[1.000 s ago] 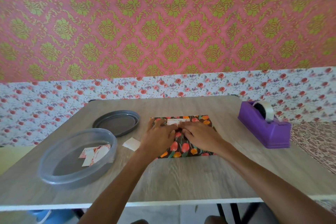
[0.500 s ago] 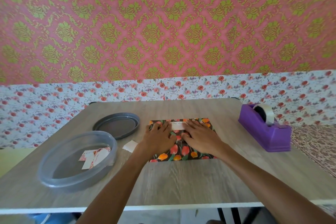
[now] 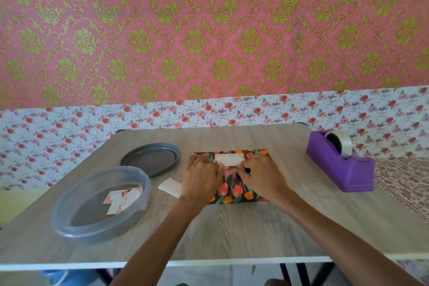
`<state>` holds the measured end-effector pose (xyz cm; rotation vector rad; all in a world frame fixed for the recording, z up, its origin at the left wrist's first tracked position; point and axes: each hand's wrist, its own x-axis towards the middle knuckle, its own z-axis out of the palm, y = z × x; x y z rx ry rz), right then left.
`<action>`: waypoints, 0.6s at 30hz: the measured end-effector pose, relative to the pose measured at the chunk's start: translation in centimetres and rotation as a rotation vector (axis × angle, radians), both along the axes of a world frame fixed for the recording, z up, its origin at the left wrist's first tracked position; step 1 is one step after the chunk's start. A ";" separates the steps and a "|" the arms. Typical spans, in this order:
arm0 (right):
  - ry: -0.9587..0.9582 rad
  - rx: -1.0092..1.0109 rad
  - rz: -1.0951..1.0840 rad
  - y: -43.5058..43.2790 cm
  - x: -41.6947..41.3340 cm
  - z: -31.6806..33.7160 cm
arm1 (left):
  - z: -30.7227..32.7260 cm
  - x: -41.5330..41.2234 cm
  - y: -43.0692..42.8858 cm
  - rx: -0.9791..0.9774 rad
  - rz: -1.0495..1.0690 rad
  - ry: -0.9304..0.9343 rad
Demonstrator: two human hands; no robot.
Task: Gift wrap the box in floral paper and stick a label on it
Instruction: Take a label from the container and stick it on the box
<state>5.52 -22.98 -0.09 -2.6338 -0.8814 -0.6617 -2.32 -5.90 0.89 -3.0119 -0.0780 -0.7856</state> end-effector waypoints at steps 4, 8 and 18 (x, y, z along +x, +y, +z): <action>-0.046 0.056 0.066 -0.2 -0.5 0.4 | -0.5 -0.2 0.0 -0.045 -0.008 -0.053; 0.031 -0.162 0.100 0.1 -0.4 0.9 | -0.5 0.5 0.3 0.055 -0.035 0.045; 0.227 -0.194 -0.001 0.2 -0.4 1.1 | 0.3 1.4 0.7 0.076 -0.004 0.373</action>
